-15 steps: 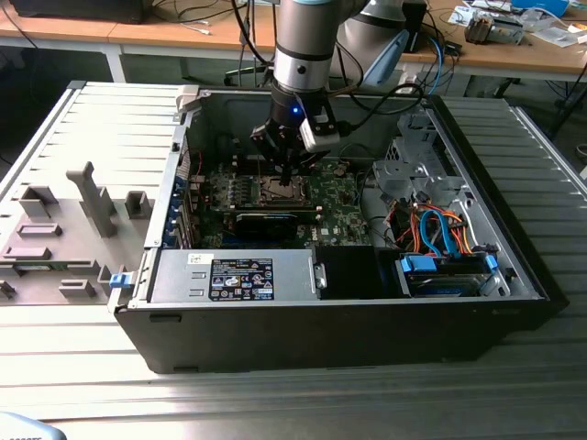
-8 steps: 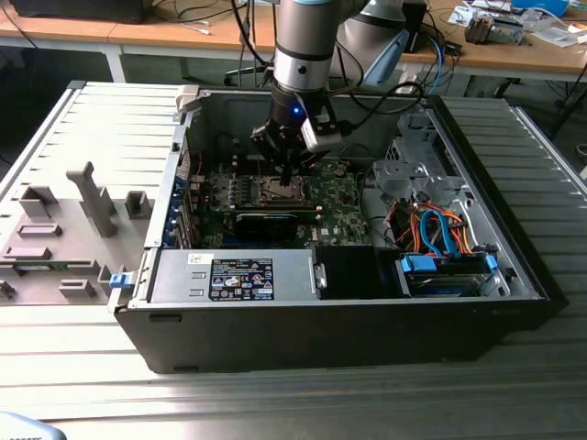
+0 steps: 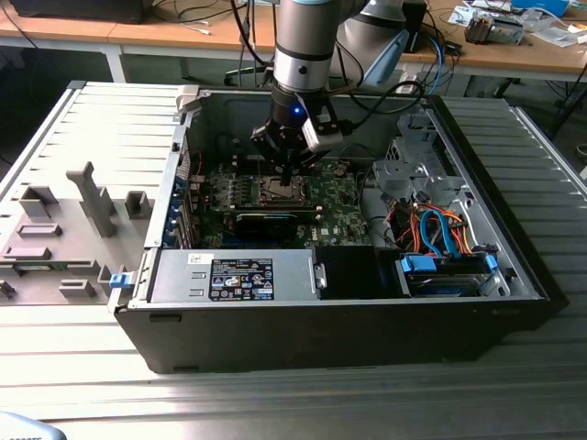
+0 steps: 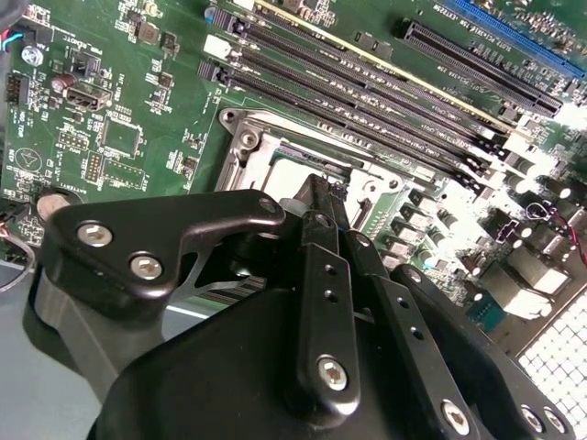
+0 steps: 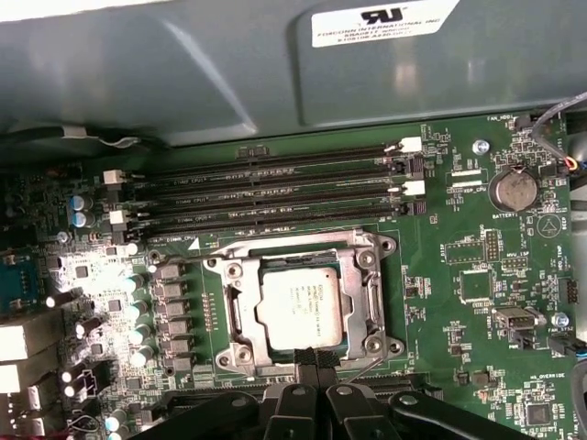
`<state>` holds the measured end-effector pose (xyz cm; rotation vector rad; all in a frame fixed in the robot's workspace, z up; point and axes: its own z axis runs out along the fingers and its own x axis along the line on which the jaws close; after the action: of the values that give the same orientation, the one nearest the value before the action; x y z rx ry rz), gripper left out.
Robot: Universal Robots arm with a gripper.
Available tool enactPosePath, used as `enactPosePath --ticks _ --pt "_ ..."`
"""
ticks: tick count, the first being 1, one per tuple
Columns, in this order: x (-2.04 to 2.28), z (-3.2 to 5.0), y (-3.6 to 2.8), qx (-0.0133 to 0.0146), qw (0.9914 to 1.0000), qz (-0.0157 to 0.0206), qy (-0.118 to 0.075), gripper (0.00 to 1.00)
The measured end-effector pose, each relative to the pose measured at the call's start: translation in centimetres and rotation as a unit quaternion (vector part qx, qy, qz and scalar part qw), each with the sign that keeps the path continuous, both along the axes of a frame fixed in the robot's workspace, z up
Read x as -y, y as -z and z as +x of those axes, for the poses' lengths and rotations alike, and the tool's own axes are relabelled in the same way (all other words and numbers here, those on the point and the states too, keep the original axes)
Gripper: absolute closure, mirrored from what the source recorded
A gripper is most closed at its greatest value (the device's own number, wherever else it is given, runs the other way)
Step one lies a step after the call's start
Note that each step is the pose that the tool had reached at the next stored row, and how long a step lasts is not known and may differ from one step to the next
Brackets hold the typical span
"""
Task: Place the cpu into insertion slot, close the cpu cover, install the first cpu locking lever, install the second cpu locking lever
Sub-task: 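Install the first cpu locking lever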
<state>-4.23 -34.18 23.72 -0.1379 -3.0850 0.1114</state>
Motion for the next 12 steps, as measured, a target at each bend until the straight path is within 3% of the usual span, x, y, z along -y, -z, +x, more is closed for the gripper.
enactPosePath --ticks 12 --pt "0.00 0.00 0.00 0.0000 0.99988 0.0000 -0.016 0.89"
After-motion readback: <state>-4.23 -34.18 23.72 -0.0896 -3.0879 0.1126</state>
